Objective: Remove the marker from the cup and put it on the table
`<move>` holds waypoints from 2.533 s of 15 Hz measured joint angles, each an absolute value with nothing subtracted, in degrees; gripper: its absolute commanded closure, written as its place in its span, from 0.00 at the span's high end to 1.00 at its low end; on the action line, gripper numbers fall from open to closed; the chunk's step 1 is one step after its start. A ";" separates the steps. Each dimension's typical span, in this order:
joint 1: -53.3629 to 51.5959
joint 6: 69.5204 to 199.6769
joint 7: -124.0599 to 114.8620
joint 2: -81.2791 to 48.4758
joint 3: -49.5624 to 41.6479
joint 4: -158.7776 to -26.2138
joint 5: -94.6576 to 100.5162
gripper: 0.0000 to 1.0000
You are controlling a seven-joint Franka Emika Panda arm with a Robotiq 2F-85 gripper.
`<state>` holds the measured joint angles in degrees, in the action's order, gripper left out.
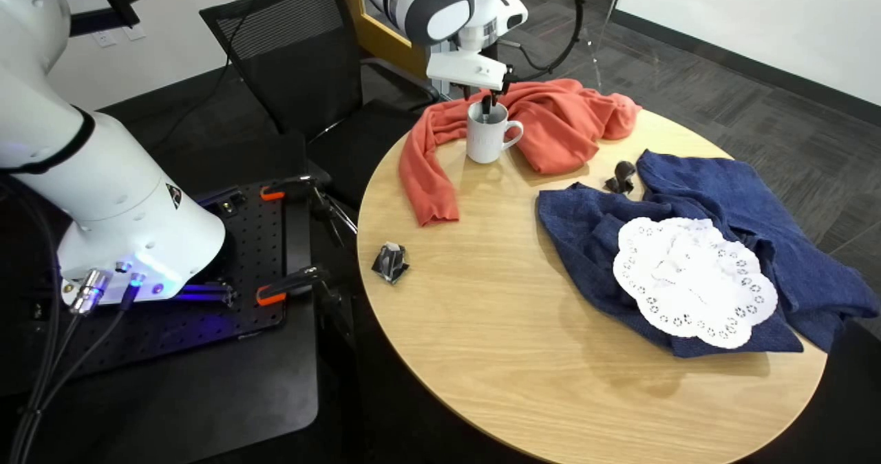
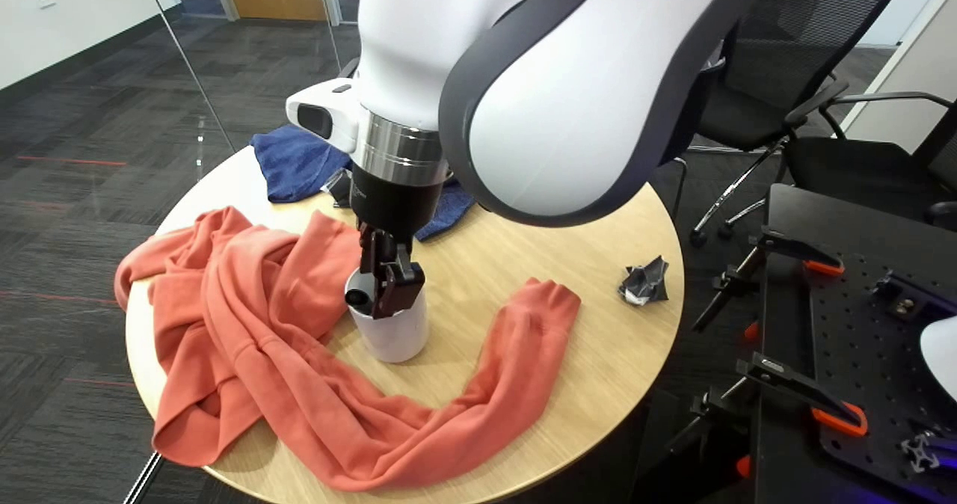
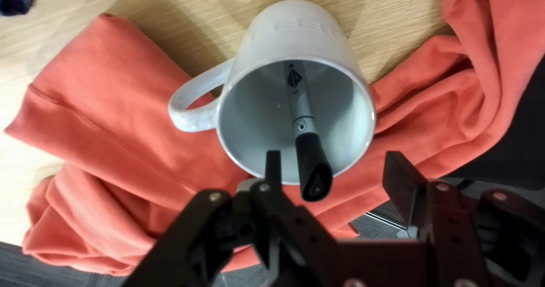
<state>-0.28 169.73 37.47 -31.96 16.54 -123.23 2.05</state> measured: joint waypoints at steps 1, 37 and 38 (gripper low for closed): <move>-0.28 169.73 37.36 -32.37 16.54 -122.88 2.20 0.66; 5.50 171.96 32.56 -21.11 22.42 -126.91 2.46 0.05; 7.13 171.96 32.63 -19.15 24.11 -128.13 1.32 0.05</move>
